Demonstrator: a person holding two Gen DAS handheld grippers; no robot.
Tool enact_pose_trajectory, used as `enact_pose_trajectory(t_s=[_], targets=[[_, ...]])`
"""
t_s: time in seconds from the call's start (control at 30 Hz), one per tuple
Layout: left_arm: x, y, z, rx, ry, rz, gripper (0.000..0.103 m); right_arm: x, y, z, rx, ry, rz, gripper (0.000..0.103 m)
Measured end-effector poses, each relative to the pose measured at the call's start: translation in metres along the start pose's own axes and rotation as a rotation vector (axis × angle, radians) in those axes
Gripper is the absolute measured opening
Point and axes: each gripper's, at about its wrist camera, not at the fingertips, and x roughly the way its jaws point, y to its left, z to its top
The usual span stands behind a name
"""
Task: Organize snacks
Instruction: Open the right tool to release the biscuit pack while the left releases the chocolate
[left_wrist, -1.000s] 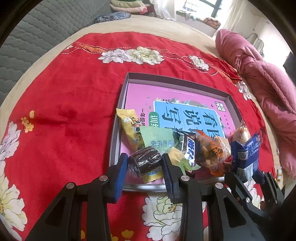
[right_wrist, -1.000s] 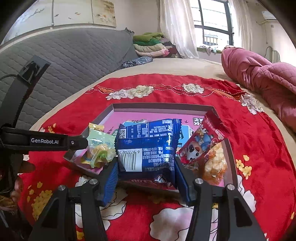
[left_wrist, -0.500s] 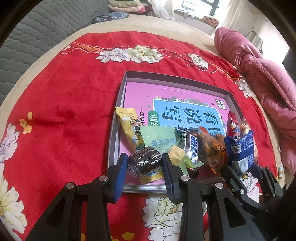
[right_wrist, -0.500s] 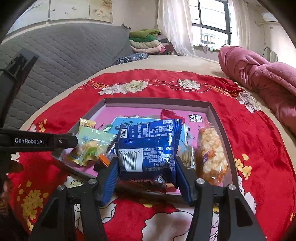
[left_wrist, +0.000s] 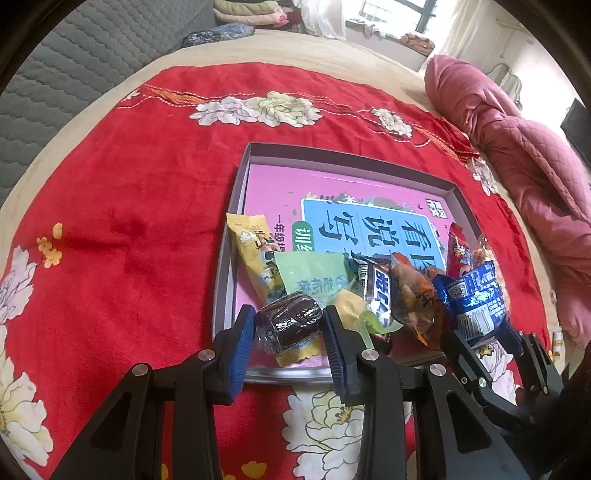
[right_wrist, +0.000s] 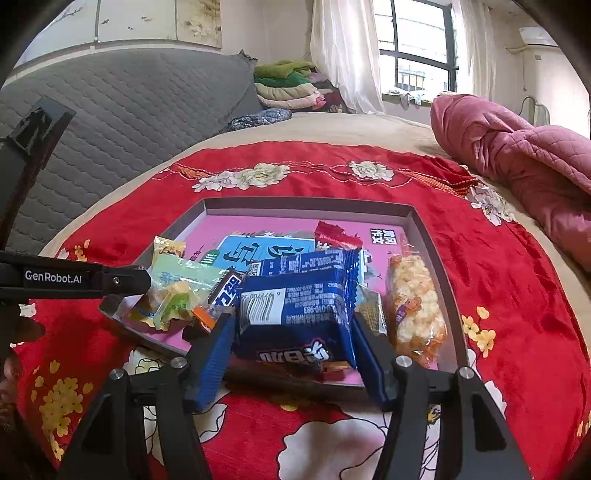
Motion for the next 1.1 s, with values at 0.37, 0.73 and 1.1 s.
enact_pose_trajectory(t_s=[0.37, 0.73, 1.1], targets=[[-0.008, -0.003, 0.001, 0.018, -0.025, -0.018, 0.045, -0.009, -0.005, 0.001, 0.02, -0.035, -0.003, 0.069], [-0.029, -0.005, 0.001, 0.039, -0.07, -0.024, 0.054, -0.02, -0.007, 0.002, 0.029, -0.066, -0.005, 0.07], [-0.054, -0.011, -0.011, 0.075, -0.095, -0.03, 0.056, -0.053, -0.014, 0.003, 0.094, -0.094, -0.023, 0.082]])
